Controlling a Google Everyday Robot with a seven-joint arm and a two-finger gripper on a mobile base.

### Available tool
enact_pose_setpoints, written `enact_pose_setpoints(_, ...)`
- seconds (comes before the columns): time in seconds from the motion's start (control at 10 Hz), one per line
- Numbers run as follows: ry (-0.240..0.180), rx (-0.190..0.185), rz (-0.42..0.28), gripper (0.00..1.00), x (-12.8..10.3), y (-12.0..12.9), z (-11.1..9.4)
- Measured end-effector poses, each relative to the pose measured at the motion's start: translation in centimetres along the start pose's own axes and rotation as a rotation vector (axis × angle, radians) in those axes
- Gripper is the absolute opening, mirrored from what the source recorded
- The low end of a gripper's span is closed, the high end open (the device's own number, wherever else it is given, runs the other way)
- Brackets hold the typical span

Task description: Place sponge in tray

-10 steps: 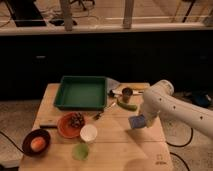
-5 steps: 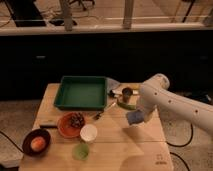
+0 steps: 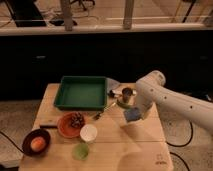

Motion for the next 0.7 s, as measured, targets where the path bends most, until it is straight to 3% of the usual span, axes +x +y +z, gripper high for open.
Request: enact_pose_setpoints(0.7, -0.003, -0.002, -0.005, 0.02, -0.4, -2.3, 0.5)
